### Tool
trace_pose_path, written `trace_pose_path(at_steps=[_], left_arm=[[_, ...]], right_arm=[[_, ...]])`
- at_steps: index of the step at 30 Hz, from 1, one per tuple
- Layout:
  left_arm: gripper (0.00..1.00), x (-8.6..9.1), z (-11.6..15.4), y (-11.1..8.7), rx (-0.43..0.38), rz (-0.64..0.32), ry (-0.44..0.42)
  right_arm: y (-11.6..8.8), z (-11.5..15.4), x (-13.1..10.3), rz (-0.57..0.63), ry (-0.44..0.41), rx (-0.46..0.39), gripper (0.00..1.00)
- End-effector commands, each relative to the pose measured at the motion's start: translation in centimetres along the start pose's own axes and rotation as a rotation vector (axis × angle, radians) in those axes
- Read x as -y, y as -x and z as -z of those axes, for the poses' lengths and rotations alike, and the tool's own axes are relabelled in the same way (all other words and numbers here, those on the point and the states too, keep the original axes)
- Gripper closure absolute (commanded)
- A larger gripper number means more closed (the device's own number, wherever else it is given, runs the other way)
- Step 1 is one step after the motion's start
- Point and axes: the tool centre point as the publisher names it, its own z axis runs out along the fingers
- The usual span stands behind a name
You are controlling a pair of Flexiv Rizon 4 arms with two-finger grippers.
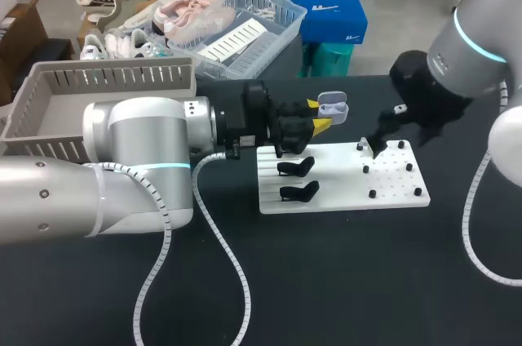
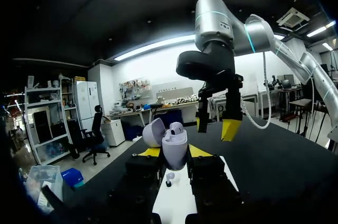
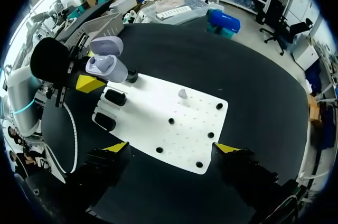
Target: Pick up each earbud case from the left stands, insert the matching earbuds, close the lid, and place the case in the box.
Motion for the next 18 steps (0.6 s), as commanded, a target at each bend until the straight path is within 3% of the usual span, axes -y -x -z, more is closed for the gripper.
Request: trace_pose_path(at_steps=[1, 9, 18], left_arm=[[1.00, 0.1, 0.0, 0.0, 0.001, -0.001, 0.006], [1.00, 0.1, 0.0, 0.0, 0.001, -0.001, 0.006], [1.00, 0.1, 0.0, 0.0, 0.001, -0.001, 0.006]], right_arm=[[-0.1, 0.0, -0.1, 0.000, -0.002, 0.003, 0.00], [0.6, -2.8, 0.7, 0.006, 0.014, 0.021, 0.00], [1.7, -6.3, 1.8, -0.144, 0.031, 0.065, 0.00]])
